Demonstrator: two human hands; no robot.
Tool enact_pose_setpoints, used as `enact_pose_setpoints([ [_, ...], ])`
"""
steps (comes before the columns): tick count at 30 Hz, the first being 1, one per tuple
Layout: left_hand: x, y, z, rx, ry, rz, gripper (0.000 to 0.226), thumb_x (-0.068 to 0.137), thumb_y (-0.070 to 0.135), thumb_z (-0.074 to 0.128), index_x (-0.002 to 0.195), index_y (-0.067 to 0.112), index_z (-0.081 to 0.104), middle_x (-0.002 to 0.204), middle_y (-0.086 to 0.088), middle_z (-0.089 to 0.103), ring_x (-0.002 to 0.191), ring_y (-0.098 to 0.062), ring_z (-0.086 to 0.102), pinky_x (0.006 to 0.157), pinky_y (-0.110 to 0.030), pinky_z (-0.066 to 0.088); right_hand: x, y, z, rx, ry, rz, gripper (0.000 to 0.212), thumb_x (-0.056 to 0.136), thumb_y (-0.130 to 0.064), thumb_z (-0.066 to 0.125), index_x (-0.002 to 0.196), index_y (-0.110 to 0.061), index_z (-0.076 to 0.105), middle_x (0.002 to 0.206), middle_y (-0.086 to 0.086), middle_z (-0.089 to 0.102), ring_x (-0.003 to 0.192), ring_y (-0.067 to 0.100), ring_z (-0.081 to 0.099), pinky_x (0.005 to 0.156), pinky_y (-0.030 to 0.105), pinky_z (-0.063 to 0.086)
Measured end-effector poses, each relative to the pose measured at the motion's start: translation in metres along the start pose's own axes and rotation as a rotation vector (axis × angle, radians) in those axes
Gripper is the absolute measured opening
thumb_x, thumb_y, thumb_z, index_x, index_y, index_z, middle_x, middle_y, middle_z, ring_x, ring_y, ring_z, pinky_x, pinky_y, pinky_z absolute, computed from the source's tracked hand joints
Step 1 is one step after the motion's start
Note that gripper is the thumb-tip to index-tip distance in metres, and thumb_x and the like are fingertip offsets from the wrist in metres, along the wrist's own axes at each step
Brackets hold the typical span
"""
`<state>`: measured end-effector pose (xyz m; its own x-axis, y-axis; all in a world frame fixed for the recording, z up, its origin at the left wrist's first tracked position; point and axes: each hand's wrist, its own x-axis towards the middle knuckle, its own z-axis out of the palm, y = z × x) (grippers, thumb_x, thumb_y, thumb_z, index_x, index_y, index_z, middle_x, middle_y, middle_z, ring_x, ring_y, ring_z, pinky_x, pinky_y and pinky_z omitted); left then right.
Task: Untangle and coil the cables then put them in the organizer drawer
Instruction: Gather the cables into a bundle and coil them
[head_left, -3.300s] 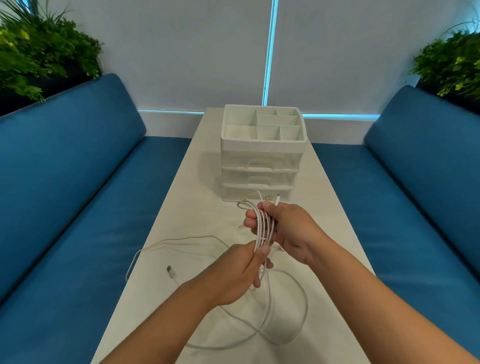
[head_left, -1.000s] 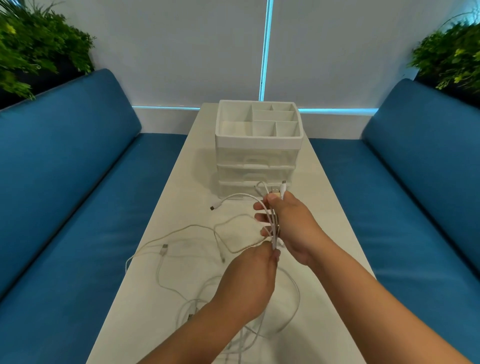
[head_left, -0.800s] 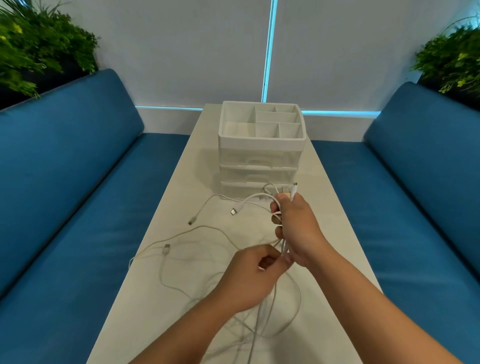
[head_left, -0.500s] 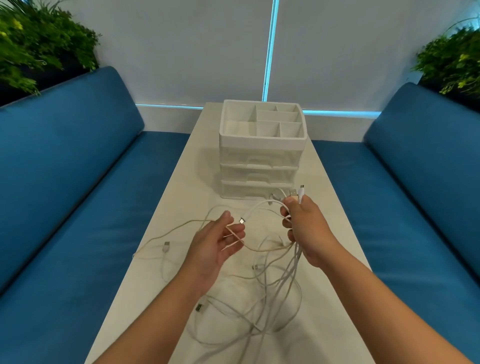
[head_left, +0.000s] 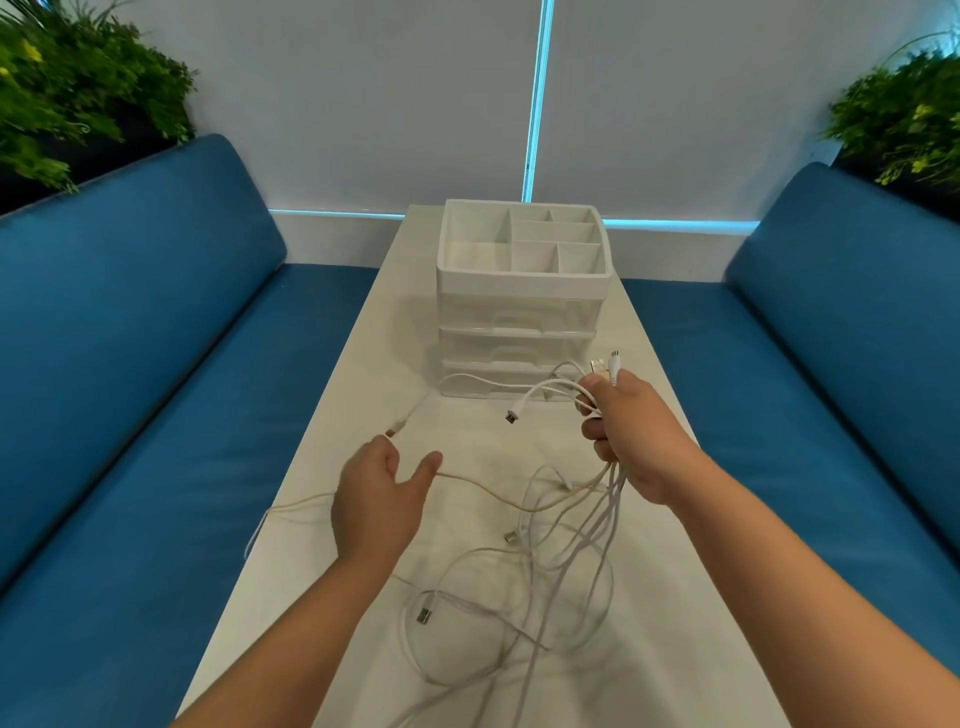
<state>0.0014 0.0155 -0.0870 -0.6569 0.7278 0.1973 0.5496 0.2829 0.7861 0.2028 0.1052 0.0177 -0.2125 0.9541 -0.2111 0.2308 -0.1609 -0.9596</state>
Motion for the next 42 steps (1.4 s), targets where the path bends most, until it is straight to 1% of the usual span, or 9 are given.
enact_pose_setpoints([
  [6, 0.006, 0.012, 0.003, -0.345, -0.072, 0.037, 0.047, 0.084, 0.032, 0.076, 0.115, 0.02, 0.043, 0.116, 0.004, 0.049, 0.104, -0.012, 0.052, 0.084, -0.03, 0.05, 0.003, 0.01, -0.001, -0.14, 0.049, -0.001, 0.021, 0.103, -0.027, 0.037, 0.106, -0.011, 0.05, 0.086, 0.002, 0.052, 0.064, 0.013, 0.045, 0.054, 0.025, 0.036],
  [13, 0.005, 0.017, 0.016, -0.133, -0.514, 0.072, 0.047, 0.093, 0.04, 0.062, 0.135, 0.026, 0.046, 0.121, 0.01, 0.055, 0.114, -0.009, 0.052, 0.089, -0.023, 0.041, 0.005, 0.009, 0.0, -0.138, -0.002, -0.01, 0.019, 0.103, -0.026, 0.037, 0.099, -0.012, 0.049, 0.084, 0.003, 0.051, 0.063, 0.013, 0.043, 0.051, 0.024, 0.035],
  [17, 0.005, 0.023, 0.015, -0.163, -0.439, 0.042, 0.028, 0.105, 0.033, 0.04, 0.09, 0.017, 0.058, 0.087, 0.004, 0.07, 0.084, -0.012, 0.063, 0.064, -0.013, 0.041, 0.005, 0.006, -0.005, -0.159, -0.028, -0.036, 0.02, 0.103, -0.027, 0.037, 0.094, -0.013, 0.049, 0.083, 0.005, 0.05, 0.061, 0.013, 0.041, 0.052, 0.024, 0.034],
  [20, 0.011, 0.035, 0.005, -0.374, -0.467, -0.082, 0.036, 0.104, 0.035, 0.042, 0.078, 0.012, 0.052, 0.061, 0.001, 0.057, 0.06, -0.011, 0.055, 0.07, -0.027, 0.046, 0.008, 0.01, -0.007, -0.281, 0.028, -0.075, 0.02, 0.104, -0.026, 0.035, 0.098, -0.012, 0.049, 0.081, 0.004, 0.05, 0.064, 0.014, 0.043, 0.055, 0.025, 0.037],
  [26, 0.017, 0.079, -0.012, -0.68, -0.607, -0.241, 0.024, 0.101, 0.029, 0.047, 0.082, 0.014, 0.049, 0.073, -0.002, 0.053, 0.064, -0.014, 0.052, 0.068, -0.034, 0.051, 0.012, 0.024, 0.005, -0.459, 0.03, -0.22, 0.021, 0.104, -0.027, 0.034, 0.1, -0.012, 0.049, 0.083, -0.005, 0.052, 0.069, 0.008, 0.047, 0.068, 0.029, 0.039],
  [30, 0.007, 0.085, -0.008, -0.532, -0.714, -0.142, 0.023, 0.093, 0.024, 0.063, 0.092, 0.015, 0.042, 0.097, -0.007, 0.063, 0.085, -0.017, 0.066, 0.084, -0.041, 0.056, 0.008, 0.025, 0.015, -0.435, -0.012, -0.242, 0.022, 0.104, -0.028, 0.035, 0.086, -0.023, 0.045, 0.08, -0.006, 0.052, 0.067, 0.008, 0.047, 0.063, 0.026, 0.038],
  [34, -0.002, 0.071, -0.003, -0.468, -0.726, -0.039, 0.023, 0.098, 0.019, 0.058, 0.09, 0.017, 0.036, 0.076, -0.005, 0.049, 0.057, -0.015, 0.048, 0.056, -0.034, 0.043, 0.008, 0.025, 0.009, -0.361, -0.07, -0.226, 0.021, 0.104, -0.03, 0.036, 0.087, -0.023, 0.046, 0.08, -0.007, 0.052, 0.067, 0.005, 0.048, 0.061, 0.022, 0.038],
  [38, -0.002, 0.064, -0.002, -0.142, -0.602, 0.22, 0.017, 0.1, 0.039, 0.049, 0.094, 0.025, 0.041, 0.064, 0.0, 0.042, 0.058, -0.016, 0.039, 0.062, -0.035, 0.035, 0.005, 0.026, 0.002, -0.297, -0.152, -0.225, 0.024, 0.104, -0.028, 0.037, 0.085, -0.015, 0.045, 0.071, -0.004, 0.048, 0.061, 0.011, 0.043, 0.055, 0.023, 0.041],
  [42, 0.008, 0.057, -0.012, 0.155, -0.357, 0.497, 0.043, 0.091, 0.059, 0.052, 0.066, 0.025, 0.043, 0.055, 0.006, 0.045, 0.057, -0.01, 0.045, 0.055, -0.03, 0.034, 0.005, 0.025, -0.009, -0.18, -0.186, -0.231, 0.022, 0.104, -0.023, 0.038, 0.089, -0.015, 0.053, 0.078, -0.003, 0.054, 0.078, 0.011, 0.056, 0.079, 0.025, 0.05],
])
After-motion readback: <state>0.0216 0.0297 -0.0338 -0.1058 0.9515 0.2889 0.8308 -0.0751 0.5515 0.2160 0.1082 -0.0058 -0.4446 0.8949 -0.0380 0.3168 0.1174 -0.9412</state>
